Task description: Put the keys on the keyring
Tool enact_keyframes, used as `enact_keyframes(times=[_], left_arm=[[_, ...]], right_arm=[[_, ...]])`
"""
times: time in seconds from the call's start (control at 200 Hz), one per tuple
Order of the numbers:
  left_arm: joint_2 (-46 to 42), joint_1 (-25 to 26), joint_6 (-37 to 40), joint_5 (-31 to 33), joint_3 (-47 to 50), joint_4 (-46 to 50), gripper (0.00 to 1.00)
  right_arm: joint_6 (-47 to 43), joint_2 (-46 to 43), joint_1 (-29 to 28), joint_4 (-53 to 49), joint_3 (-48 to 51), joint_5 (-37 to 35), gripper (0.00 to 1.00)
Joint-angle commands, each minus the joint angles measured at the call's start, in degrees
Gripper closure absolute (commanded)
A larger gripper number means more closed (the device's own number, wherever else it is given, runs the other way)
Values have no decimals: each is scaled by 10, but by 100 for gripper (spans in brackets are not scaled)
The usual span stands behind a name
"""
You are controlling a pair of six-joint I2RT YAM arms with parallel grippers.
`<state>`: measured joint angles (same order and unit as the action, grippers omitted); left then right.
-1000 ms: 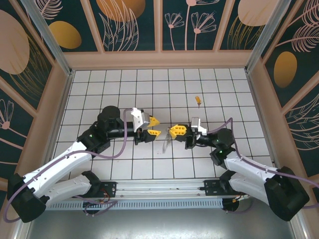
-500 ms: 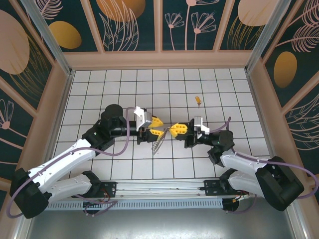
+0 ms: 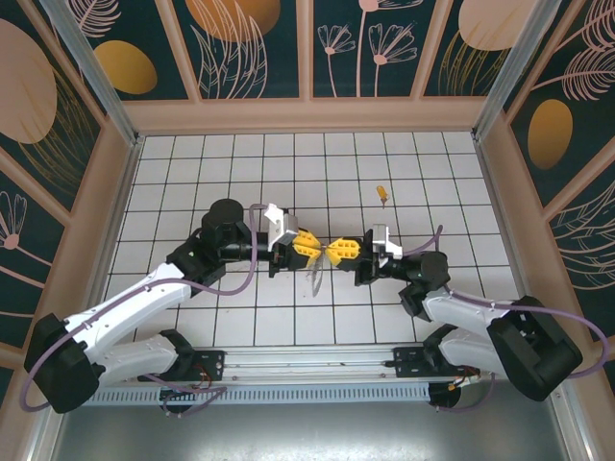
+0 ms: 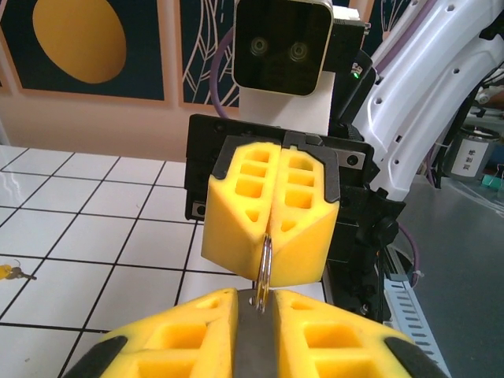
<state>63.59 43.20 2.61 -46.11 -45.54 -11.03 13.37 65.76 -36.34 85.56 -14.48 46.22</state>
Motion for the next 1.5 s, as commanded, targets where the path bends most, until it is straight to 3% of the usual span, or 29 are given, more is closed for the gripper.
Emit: enact_keyframes(times=[0.0, 0.1, 0.31, 0.49, 0.616, 0.721, 0.921, 1.491], left_arm=[[8, 3, -3, -17, -15, -28, 87], [11, 3, -3, -21, -16, -32, 100], [11, 3, 5, -12, -28, -17, 100], [25, 3, 65, 35, -84, 114, 100], [44, 3, 123, 92, -152, 251, 100], [60, 3, 159, 144, -192, 347, 100], [93, 3, 188, 202, -244, 450, 100], [125, 11, 212, 181, -256, 513, 100]], right_arm=[[5, -2, 3, 35, -2, 4, 100], [0, -6, 4, 21, -4, 4, 100], [-43, -49, 4, -93, -15, -6, 100], [-155, -143, 3, -375, -60, -69, 62], [-240, -187, -11, -591, -116, -159, 59], [-265, -204, -26, -681, -140, -204, 61], [-287, -199, -60, -726, -155, -241, 65], [-300, -133, -78, -667, -176, -183, 70]])
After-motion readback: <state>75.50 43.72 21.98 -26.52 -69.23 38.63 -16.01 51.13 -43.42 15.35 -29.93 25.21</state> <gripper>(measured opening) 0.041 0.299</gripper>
